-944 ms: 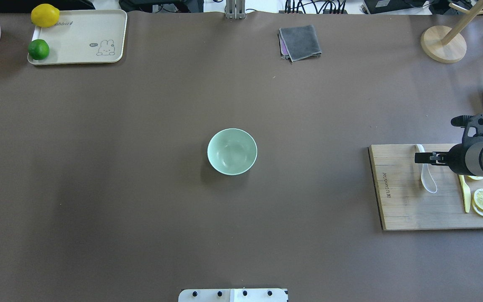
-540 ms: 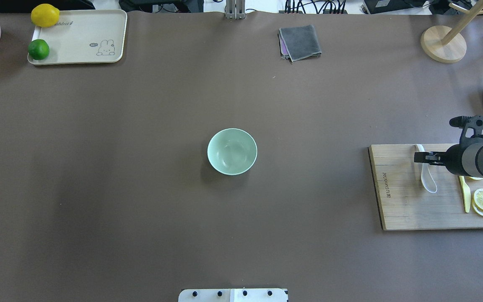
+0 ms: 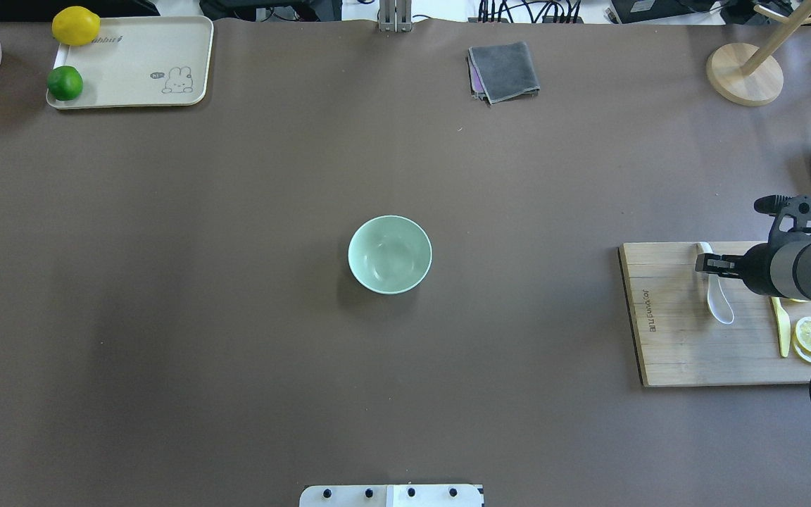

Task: Place spoon in bowl
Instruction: 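Lower the right gripper onto the white spoon on the cutting board, then lift the white spoon with the right gripper and carry it toward the bowl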

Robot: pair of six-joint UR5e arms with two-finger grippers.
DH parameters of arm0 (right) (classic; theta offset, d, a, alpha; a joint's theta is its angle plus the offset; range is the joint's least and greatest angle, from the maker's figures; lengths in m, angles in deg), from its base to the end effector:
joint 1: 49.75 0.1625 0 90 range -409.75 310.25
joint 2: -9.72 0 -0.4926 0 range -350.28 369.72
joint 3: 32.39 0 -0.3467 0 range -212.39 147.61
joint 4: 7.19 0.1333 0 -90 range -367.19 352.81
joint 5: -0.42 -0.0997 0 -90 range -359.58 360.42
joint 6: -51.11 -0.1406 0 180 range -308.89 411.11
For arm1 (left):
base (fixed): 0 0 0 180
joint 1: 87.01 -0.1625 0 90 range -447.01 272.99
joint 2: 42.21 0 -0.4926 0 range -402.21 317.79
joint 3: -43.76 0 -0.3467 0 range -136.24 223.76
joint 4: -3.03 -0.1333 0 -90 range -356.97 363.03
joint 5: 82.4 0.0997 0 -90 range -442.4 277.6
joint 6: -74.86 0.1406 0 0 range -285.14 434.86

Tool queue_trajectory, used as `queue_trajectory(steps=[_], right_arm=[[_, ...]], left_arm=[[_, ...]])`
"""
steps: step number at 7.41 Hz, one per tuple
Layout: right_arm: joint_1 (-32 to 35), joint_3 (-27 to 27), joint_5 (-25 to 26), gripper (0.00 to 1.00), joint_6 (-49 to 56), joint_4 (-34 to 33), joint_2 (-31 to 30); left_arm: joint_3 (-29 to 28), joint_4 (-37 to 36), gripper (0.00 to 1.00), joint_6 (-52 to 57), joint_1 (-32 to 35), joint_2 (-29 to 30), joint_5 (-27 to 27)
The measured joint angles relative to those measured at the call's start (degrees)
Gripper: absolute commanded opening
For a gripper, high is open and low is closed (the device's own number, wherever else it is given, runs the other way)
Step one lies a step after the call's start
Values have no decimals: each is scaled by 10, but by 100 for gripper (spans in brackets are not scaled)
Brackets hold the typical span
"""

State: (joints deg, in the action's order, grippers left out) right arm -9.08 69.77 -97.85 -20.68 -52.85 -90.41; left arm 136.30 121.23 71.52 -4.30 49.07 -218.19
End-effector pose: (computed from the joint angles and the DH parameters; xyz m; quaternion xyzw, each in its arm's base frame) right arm -0.2520 -0.3656 0.6590 0.1353 -0.3745 0.1507 0.9048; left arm 0.0304 -0.4936 0.6621 0.2183 0.3959 0.1378 0.8813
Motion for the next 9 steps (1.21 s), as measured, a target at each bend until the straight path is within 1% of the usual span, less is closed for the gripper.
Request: queue_trajectory(steps=[3,4,5,6,7,8,9], right_arm=[[-8,14,9,0,-19,-3,1],[-8,42,4,0,-19,-19,3],[-8,84,0,0,-23,-72,16],[-9,119,-1,0,-47,-153,56],[-20,136,8,0,-94,-245,120],[-43,140,31,0,-145,-335,195],[-68,135,54,0,-194,-406,262]], left_arm=[[1,0,99,0,0,0,0],[1,0,99,-1,0,0,0],[1,0,99,-1,0,-1,0],[1,0,99,-1,0,-1,0],[1,0,99,-1,0,-1,0],[1,0,99,-1,0,0,0],[1,0,99,-5,-1,0,0]])
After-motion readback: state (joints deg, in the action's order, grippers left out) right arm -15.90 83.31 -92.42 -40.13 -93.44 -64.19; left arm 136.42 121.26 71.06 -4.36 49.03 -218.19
